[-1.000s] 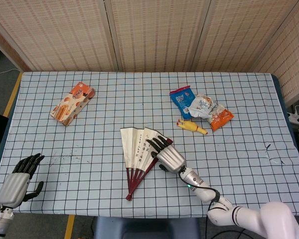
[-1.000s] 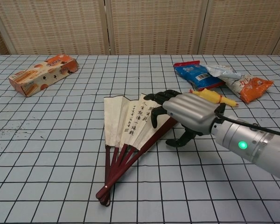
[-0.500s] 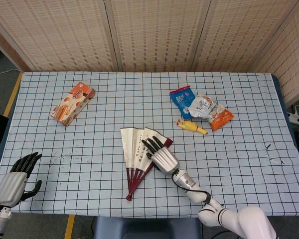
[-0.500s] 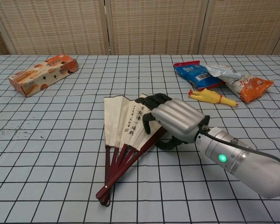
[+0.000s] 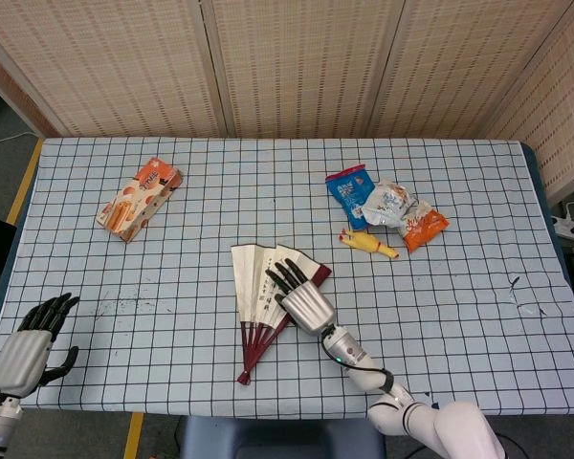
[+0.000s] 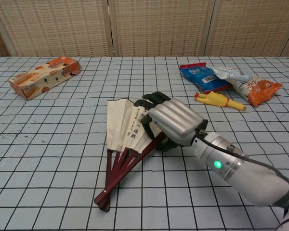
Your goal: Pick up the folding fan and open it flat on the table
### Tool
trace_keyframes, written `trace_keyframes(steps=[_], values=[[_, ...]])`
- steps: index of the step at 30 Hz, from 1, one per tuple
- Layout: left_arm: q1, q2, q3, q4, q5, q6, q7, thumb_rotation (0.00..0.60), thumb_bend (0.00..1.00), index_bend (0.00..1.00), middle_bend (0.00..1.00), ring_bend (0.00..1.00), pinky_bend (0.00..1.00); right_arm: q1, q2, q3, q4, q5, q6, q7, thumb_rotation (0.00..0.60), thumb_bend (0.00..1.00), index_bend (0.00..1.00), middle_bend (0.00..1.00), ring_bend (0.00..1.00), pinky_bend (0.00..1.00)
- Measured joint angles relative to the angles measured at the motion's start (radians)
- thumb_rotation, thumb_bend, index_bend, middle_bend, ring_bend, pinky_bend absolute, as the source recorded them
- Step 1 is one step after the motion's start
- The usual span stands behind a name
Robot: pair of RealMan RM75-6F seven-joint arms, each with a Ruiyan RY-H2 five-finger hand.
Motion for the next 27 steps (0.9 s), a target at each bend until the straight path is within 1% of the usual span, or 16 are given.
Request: trace_keyframes(steps=[1,4,7,11,13,16,17,20,21,23,25,27], values=[[0.000,0.000,0.000,0.000,0.002,0.000,-0.001,0.600,0.46,0.00,0.00,0.00,0.10,0.001,0.004,-0.002,-0.002,-0.004,0.012,0.001,0.600,0.50,0.75,0.14,0.00,0.00],[-0.001,-0.001,0.001,0.001,0.007,0.002,-0.006,0.600,0.46,0.00,0.00,0.00,0.10,0.004,0.027,-0.005,-0.032,-0.015,0.046,0.001,0.600,0.57,0.76,0.15,0.00,0.00],[-0.001,-0.003,0.001,0.006,0.016,0.006,-0.015,0.600,0.47,0.00,0.00,0.00,0.10,0.007,0.063,-0.004,-0.095,-0.024,0.072,-0.009,0.600,0.59,0.76,0.16,0.00,0.00],[-0.006,-0.010,0.000,0.021,0.029,0.008,-0.051,0.600,0.49,0.00,0.00,0.00,0.10,0.011,0.128,0.001,-0.223,-0.033,0.092,-0.039,0.600,0.61,0.76,0.16,0.00,0.00],[-0.009,-0.018,-0.002,0.035,0.035,0.007,-0.084,0.600,0.51,0.03,0.00,0.00,0.09,0.013,0.170,0.005,-0.311,-0.034,0.094,-0.060,0.600,0.61,0.76,0.16,0.00,0.00],[-0.019,-0.038,-0.005,0.073,0.049,0.005,-0.174,0.600,0.54,0.15,0.00,0.00,0.08,0.015,0.235,0.015,-0.457,-0.022,0.080,-0.088,0.600,0.61,0.76,0.16,0.00,0.00],[-0.024,-0.050,-0.007,0.094,0.055,0.005,-0.222,0.600,0.54,0.18,0.00,0.00,0.08,0.015,0.254,0.021,-0.504,-0.015,0.072,-0.095,0.600,0.61,0.76,0.16,0.00,0.00],[-0.037,-0.087,-0.013,0.157,0.070,0.003,-0.357,0.600,0.54,0.20,0.00,0.00,0.07,0.017,0.319,0.045,-0.665,0.025,0.037,-0.114,0.600,0.61,0.76,0.16,0.00,0.00],[-0.041,-0.099,-0.014,0.177,0.074,0.003,-0.394,0.600,0.53,0.20,0.00,0.00,0.07,0.018,0.345,0.055,-0.721,0.043,0.021,-0.123,0.600,0.61,0.76,0.16,0.00,0.00],[-0.050,-0.125,-0.018,0.224,0.082,0.000,-0.466,0.600,0.53,0.17,0.00,0.00,0.06,0.019,0.379,0.072,-0.789,0.073,-0.003,-0.132,0.600,0.61,0.77,0.16,0.00,0.00],[-0.059,-0.143,-0.019,0.248,0.085,-0.007,-0.526,0.600,0.53,0.11,0.00,0.00,0.05,0.023,0.407,0.096,-0.864,0.111,-0.031,-0.134,0.600,0.61,0.77,0.16,0.00,0.00],[-0.070,-0.167,-0.022,0.267,0.090,-0.013,-0.615,0.600,0.52,0.08,0.00,0.00,0.05,0.031,0.433,0.124,-0.942,0.158,-0.064,-0.148,0.600,0.61,0.77,0.16,0.00,0.00]])
